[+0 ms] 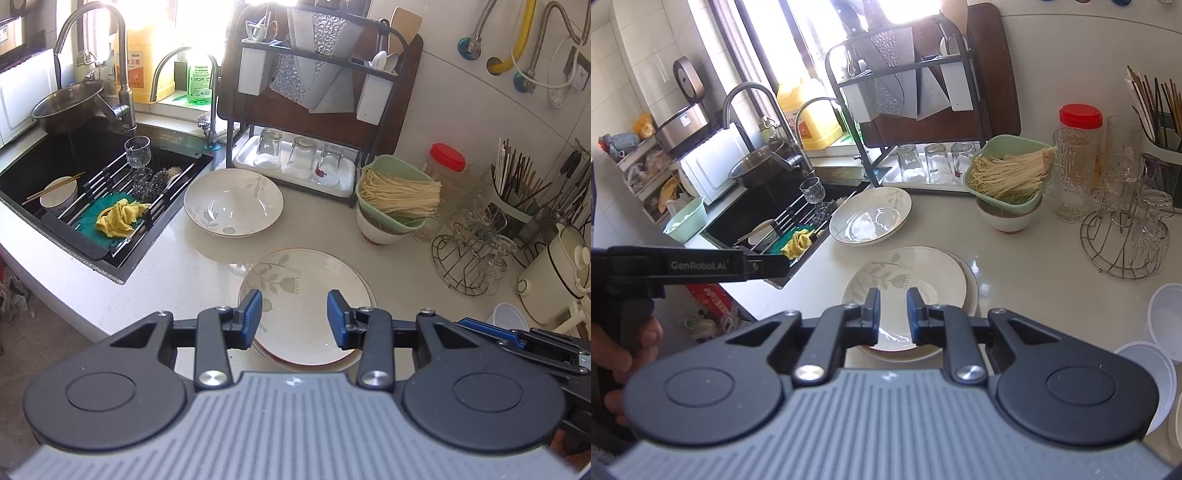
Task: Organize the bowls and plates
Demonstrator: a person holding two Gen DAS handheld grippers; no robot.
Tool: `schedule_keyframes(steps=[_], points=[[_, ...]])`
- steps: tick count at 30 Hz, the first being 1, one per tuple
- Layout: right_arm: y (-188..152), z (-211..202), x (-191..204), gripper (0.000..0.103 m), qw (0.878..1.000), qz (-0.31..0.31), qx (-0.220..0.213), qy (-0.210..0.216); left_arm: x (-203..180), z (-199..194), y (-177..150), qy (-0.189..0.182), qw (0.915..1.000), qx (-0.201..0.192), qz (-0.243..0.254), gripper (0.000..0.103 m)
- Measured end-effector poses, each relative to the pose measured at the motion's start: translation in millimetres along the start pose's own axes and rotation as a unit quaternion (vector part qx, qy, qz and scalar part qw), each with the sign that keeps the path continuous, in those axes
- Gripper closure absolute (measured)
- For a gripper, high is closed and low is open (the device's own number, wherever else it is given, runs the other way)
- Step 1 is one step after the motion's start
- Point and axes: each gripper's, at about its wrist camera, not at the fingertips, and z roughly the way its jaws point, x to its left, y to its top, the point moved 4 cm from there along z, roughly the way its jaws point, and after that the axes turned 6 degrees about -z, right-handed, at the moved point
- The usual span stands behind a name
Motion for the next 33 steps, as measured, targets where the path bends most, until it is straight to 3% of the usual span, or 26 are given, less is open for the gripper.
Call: schedule_keyframes(steps=[8,19,23,33], points=[[12.8,18.3,2.9,0.084,1.000,0.000,0.003,-0.005,11.7,12.9,22.2,0.009,0.9998,-0.008,0.014,0.059],[62.6,57.3,12.5,0.084,0.999,-0.013,-0.023,-0.043,38.9,59.5,83.2,-0.017,0.9996,0.000,0.022,0.058],[75.5,79.0,13.8,0.084,0.999,0.000,-0.014,-0.048,50.3,77.8,104.5,-0.026,0.9993,0.003,0.026,0.058],[93.2,129.7,18.7,0.084,0.997,0.027,0.014,-0.066,82.4,135.4,137.8,-0.050,0.9975,0.045,0.021,0.058]])
